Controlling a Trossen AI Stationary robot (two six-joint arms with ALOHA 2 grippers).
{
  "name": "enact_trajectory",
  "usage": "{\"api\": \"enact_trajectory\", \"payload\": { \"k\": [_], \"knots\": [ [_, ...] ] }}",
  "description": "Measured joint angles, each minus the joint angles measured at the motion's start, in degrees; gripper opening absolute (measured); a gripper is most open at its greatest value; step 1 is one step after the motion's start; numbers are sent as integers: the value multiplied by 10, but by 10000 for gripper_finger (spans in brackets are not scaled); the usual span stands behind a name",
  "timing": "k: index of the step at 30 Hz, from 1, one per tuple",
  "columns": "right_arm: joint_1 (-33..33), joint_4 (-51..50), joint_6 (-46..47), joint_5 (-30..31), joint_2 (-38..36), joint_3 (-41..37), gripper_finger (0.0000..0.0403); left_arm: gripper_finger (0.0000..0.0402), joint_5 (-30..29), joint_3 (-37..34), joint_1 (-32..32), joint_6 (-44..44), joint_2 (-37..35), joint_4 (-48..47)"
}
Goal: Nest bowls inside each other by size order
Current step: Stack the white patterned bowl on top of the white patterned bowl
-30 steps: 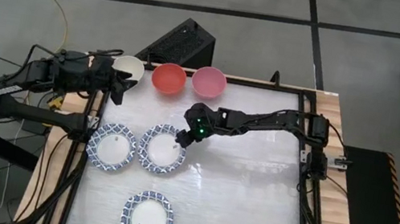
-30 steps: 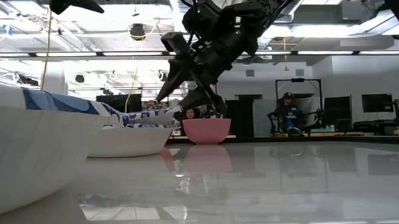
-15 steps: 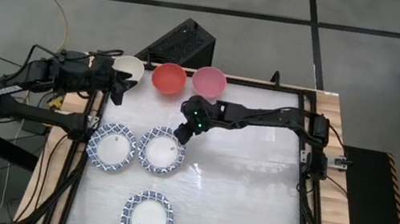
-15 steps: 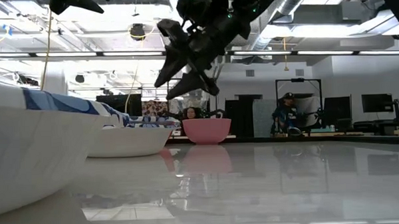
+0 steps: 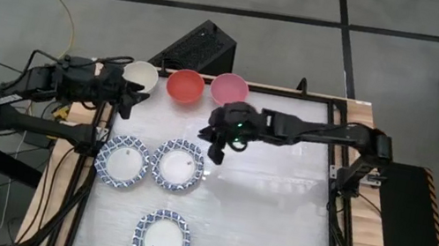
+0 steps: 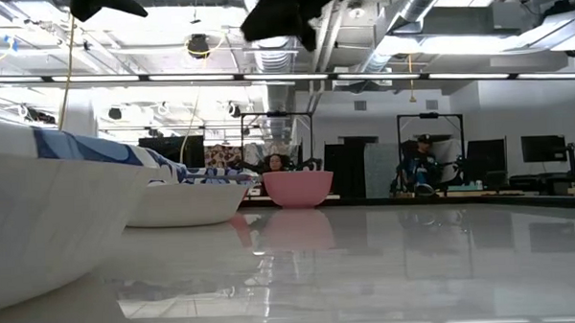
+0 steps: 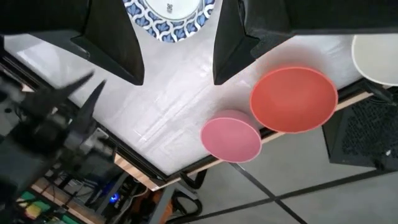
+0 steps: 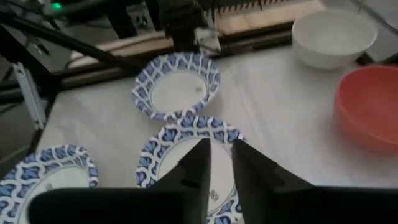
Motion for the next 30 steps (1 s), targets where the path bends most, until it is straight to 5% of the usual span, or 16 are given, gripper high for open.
{"api": "enact_trajectory", "payload": {
  "k": [9,14,30],
  "knots": [
    [-2,172,29,-27,-103,-183,13,180,35,0,-5,27,-21,7],
    [14,277,86,-13,-80,-279,11,180,39,0,-24,39,-17,29],
    [26,439,116,-24,64,-295,10,180,29,0,-35,68,13,32]
  ]
}}
